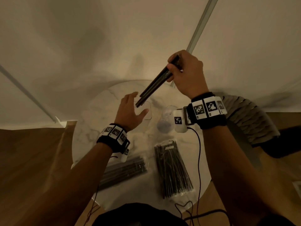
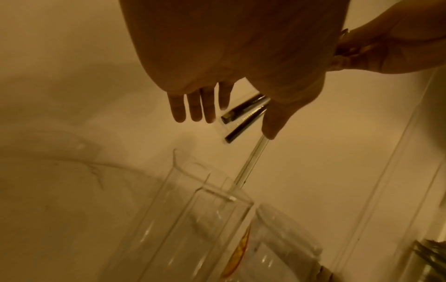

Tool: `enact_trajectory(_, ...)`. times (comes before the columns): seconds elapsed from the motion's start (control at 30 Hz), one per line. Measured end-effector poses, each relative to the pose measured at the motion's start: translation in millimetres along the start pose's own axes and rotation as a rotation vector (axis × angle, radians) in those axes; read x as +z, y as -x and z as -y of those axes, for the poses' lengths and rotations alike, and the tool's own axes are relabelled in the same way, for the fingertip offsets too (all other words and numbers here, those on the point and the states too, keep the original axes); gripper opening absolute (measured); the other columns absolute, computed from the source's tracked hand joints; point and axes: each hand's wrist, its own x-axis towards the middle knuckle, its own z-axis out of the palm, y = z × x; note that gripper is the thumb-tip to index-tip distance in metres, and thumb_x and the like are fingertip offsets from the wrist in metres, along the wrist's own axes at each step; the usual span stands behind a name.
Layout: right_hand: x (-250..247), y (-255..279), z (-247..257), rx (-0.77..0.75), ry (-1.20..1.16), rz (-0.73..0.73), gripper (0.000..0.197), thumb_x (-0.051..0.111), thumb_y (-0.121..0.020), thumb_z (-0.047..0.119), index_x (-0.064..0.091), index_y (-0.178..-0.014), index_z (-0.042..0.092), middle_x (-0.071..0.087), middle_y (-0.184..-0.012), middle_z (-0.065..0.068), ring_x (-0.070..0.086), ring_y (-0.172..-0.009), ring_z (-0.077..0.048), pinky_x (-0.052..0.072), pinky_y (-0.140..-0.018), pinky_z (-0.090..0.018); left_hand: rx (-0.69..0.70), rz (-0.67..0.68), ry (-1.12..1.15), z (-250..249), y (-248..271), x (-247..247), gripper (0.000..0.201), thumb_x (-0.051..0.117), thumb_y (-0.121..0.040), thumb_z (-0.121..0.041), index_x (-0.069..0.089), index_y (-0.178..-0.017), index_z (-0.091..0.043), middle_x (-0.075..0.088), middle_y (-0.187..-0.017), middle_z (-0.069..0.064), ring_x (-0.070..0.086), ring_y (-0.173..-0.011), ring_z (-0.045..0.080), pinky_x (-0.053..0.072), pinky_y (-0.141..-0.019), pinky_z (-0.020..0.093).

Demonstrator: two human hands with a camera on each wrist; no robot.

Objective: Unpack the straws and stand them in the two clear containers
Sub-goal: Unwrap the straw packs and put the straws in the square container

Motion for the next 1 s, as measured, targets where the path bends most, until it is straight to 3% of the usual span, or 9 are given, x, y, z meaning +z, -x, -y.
enact_trajectory(0.13,22.2,2.7,-36.9,0.076,0.049,-0.006,0.008,0.064,-0.093,0.005,0.062,-0.1,0.006,0.069,-0.089,-0.009,0.07,-0.067,-0.011,0.054,-0.057,-0.015,-0.179,0.132,-0.055,25.4,13.4,11.3,0.089,0.073,-0.08,-0.049,0.029,-0.148,-0.011,0.032,-0.152,0.009,0.03,-0.139,0.026,0.034,-0.114,0.041)
enact_trajectory(0.23,54.5,12.1,-73.7,0.141,0.111,0.02,0.008,0.065,-0.091,0.008,0.062,-0.096,0.013,0.068,-0.085,-0.003,0.07,-0.074,-0.016,0.061,-0.069,-0.033,-0.236,0.239,-0.049,39.0,21.9,19.9,0.095,0.067,-0.084,-0.052,0.016,-0.154,-0.012,0.021,-0.16,0.007,0.026,-0.145,0.024,0.03,-0.116,0.039)
enact_trajectory(0.3,75.5,20.9,-94.0,0.201,0.094,0.05,0.009,0.065,-0.09,0.007,0.062,-0.096,0.013,0.066,-0.085,-0.002,0.069,-0.079,-0.019,0.062,-0.072,-0.039,-0.219,0.251,-0.046,44.4,25.6,24.6,0.093,0.062,-0.089,-0.051,0.01,-0.156,-0.013,0.016,-0.162,0.005,0.025,-0.146,0.023,0.028,-0.117,0.035)
enact_trajectory(0.47,113.6,41.0,-122.9,0.224,0.114,0.167,0.012,0.059,-0.093,0.002,0.057,-0.098,0.012,0.064,-0.093,-0.005,0.063,-0.084,-0.018,0.055,-0.075,-0.023,-0.193,0.224,-0.07,48.5,27.7,29.0,0.091,0.056,-0.091,-0.053,0.006,-0.157,-0.014,0.014,-0.163,0.005,0.026,-0.146,0.022,0.027,-0.116,0.032)
enact_trajectory(0.63,135.8,50.8,-142.6,0.142,0.306,0.241,0.014,0.05,-0.092,0.004,0.055,-0.101,0.013,0.058,-0.105,-0.008,0.049,-0.1,-0.027,0.048,-0.088,-0.042,-0.177,0.219,-0.077,51.0,28.2,28.6,0.093,0.054,-0.09,-0.057,0.007,-0.157,-0.013,0.015,-0.163,0.005,0.027,-0.145,0.022,0.03,-0.116,0.034)
enact_trajectory(0.7,138.6,55.9,-147.3,0.078,0.435,0.245,0.016,0.046,-0.094,0.008,0.056,-0.107,0.011,0.054,-0.112,-0.009,0.044,-0.104,-0.027,0.045,-0.093,-0.041,-0.175,0.219,-0.079,51.9,28.3,29.3,0.094,0.053,-0.089,-0.06,0.007,-0.157,-0.013,0.014,-0.163,0.005,0.026,-0.145,0.021,0.029,-0.117,0.033)
enact_trajectory(0.8,139.2,61.5,-149.2,0.027,0.439,0.2,0.023,0.043,-0.098,0.018,0.054,-0.117,0.011,0.053,-0.122,-0.007,0.045,-0.109,-0.025,0.044,-0.098,-0.037,-0.192,0.225,-0.076,52.1,27.8,30.0,0.095,0.052,-0.089,-0.062,0.007,-0.157,-0.013,0.014,-0.163,0.004,0.025,-0.146,0.019,0.027,-0.117,0.031)
enact_trajectory(0.9,141.0,60.4,-151.4,0.064,0.366,0.178,0.034,0.035,-0.105,0.026,0.057,-0.125,0.009,0.054,-0.13,-0.007,0.048,-0.117,-0.024,0.042,-0.106,-0.036,-0.189,0.225,-0.081,52.2,28.0,29.4,0.095,0.053,-0.088,-0.061,0.007,-0.157,-0.013,0.015,-0.163,0.004,0.025,-0.146,0.019,0.026,-0.117,0.03)
enact_trajectory(1.0,142.2,59.3,-150.6,0.144,0.294,0.159,0.037,0.035,-0.106,0.023,0.059,-0.129,0.008,0.058,-0.132,-0.01,0.052,-0.122,-0.025,0.042,-0.108,-0.036,-0.199,0.235,-0.084,50.5,27.9,28.4,0.094,0.053,-0.089,-0.06,0.006,-0.157,-0.013,0.014,-0.163,0.004,0.023,-0.147,0.019,0.022,-0.117,0.028)
